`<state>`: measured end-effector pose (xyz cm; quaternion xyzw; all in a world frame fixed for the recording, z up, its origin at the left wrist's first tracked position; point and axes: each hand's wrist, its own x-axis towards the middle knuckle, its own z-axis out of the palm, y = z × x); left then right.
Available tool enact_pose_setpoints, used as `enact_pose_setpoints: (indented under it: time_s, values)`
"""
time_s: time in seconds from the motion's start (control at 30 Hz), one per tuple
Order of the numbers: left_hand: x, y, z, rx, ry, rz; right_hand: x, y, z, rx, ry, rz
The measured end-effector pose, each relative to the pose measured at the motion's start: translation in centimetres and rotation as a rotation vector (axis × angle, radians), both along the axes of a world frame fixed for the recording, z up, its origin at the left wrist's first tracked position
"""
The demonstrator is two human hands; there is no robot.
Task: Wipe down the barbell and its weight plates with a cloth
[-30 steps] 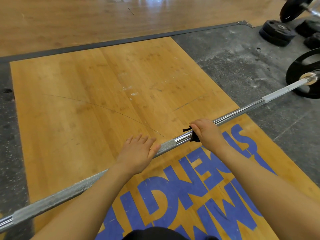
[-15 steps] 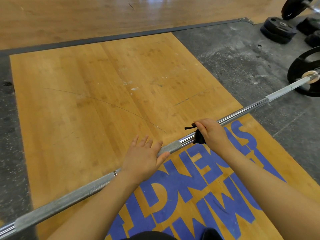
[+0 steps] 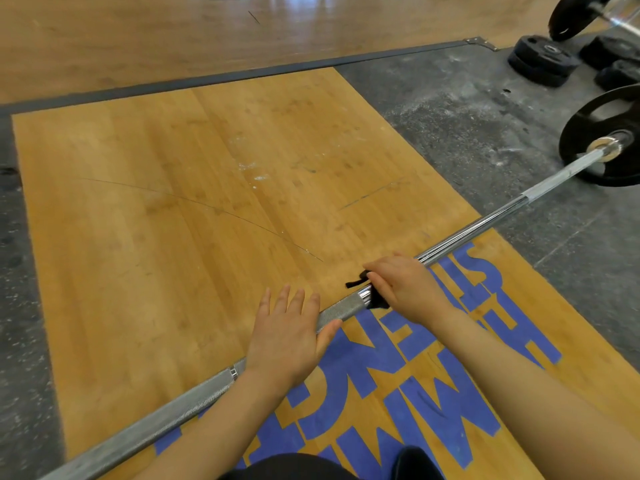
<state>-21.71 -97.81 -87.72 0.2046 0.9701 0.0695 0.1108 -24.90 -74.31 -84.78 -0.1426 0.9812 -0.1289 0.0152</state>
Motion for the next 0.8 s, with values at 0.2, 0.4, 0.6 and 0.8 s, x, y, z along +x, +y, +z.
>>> enact_pose_setpoints:
  time_s: [0.2,0.4,0.6,0.8]
  values:
    - [0.2,0.1,0.1,0.008,-0.013,-0.007,-1.9,3.7,-0.5,0.011,-0.065,-0.209]
    - [0.0,0.0,0.0,-0.008,0.014,-0.005,0.2,-1.7,-1.4,-0.095,0.018,-0.030]
    - [-0.5,-0.1,0.0,0.009,0.021,0.005,-0.6,-1.0,-2.0,0.019,0.041,-0.070]
    - [-1.3,-0.1,-0.4,0.000,0.025,0.013,-1.7,2.2,-1.6,0.077,-0.004,-0.279]
